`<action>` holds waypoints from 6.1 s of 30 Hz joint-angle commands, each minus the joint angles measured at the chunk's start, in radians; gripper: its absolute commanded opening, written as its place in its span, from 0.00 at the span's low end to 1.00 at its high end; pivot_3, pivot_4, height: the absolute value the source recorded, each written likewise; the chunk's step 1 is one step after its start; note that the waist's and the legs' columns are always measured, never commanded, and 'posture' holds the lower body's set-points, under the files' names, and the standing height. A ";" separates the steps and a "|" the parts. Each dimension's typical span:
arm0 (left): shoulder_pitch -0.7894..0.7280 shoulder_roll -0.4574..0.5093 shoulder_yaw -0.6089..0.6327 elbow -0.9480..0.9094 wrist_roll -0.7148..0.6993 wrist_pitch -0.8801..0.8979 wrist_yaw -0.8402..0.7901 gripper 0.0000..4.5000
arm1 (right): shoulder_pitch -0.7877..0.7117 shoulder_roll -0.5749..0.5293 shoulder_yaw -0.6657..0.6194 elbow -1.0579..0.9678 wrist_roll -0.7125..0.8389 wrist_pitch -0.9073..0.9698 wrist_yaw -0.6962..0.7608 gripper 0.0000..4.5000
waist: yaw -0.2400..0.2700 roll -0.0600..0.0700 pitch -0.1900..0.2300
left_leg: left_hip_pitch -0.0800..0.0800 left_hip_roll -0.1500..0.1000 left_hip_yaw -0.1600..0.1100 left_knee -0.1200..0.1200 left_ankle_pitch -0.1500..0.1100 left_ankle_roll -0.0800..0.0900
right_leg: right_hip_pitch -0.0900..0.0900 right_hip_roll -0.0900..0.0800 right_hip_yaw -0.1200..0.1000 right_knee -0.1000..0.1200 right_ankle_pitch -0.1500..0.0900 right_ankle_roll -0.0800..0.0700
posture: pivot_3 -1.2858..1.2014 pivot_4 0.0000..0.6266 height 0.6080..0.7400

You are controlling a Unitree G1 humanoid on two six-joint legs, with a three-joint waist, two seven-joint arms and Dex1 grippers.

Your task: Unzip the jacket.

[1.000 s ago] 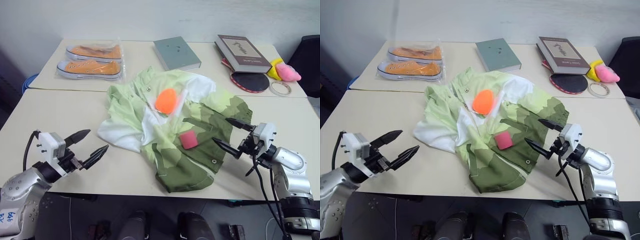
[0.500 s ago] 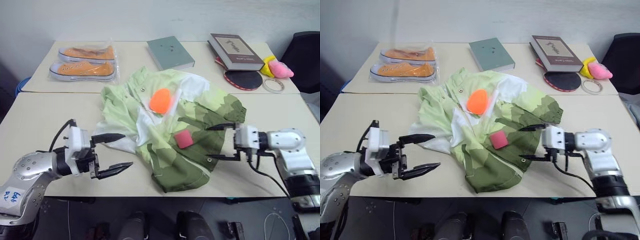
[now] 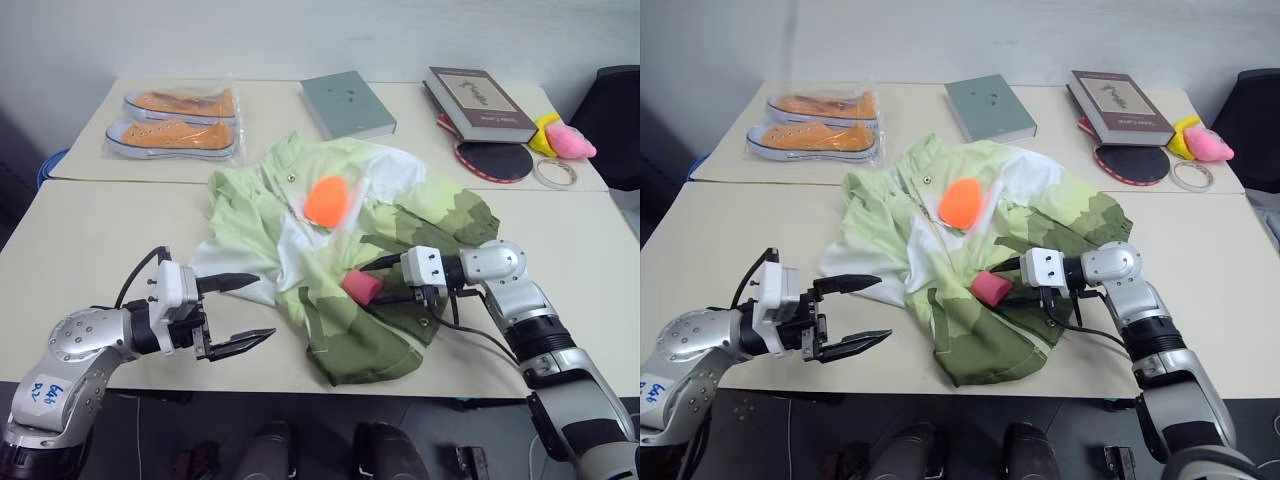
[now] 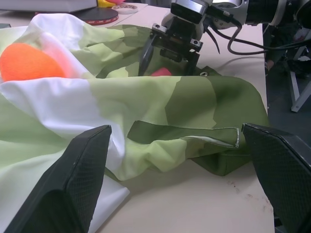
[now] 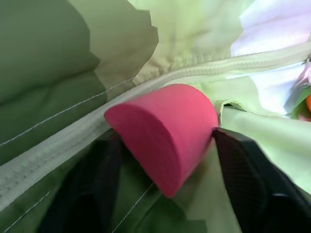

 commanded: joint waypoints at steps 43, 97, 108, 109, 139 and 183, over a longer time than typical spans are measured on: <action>-0.251 0.057 0.031 0.497 0.257 -0.275 -0.012 1.00 | 0.470 -0.433 -0.512 -0.481 0.479 0.488 -0.138 0.99 | -0.004 0.002 0.001 | 0.003 0.004 0.008 -0.002 -0.001 -0.001 | -0.003 0.001 0.005 0.001 0.000 0.000 | 0.52 0.24 1.00; 0.404 0.083 -0.014 -0.045 -0.038 0.171 -0.190 0.32 | 0.573 -0.485 -0.442 -0.389 0.414 0.702 0.041 0.36 | 0.027 -0.003 0.000 | -0.015 -0.012 0.006 0.011 0.000 0.016 | -0.011 -0.014 0.003 0.000 0.007 0.012 | 0.52 0.24 1.00; 0.099 0.153 0.241 0.137 -0.248 0.250 -0.240 0.99 | 0.363 -0.432 -0.441 -0.704 0.734 1.186 -0.132 1.00 | 0.027 0.002 0.002 | -0.015 -0.011 0.003 0.012 -0.005 0.013 | -0.013 -0.016 0.004 0.000 0.006 0.011 | 0.52 0.24 1.00; 0.026 0.136 0.210 0.157 -0.221 0.223 -0.221 0.99 | 0.323 -0.406 -0.399 -0.717 0.708 1.191 -0.170 1.00 | 0.028 0.002 0.002 | -0.015 -0.012 0.003 0.012 -0.005 0.013 | -0.013 -0.016 0.004 0.000 0.006 0.011 | 0.52 0.24 1.00; -0.405 -0.162 -0.301 0.749 0.469 -0.197 0.023 1.00 | 0.141 -0.096 -0.292 -0.406 0.233 0.810 -0.475 0.03 | 0.006 -0.005 -0.002 | -0.026 -0.016 0.010 0.016 0.002 0.017 | -0.028 -0.009 0.000 0.017 0.008 0.014 | 0.52 0.24 1.00; 0.059 0.126 0.185 0.335 0.172 -0.195 -0.141 1.00 | 0.461 -0.327 -0.546 -0.558 0.457 0.364 -0.182 0.99 | -0.025 0.003 -0.010 | 0.004 -0.009 0.025 -0.004 -0.001 0.013 | -0.012 -0.012 0.021 0.005 0.008 0.014 | 0.52 0.24 1.00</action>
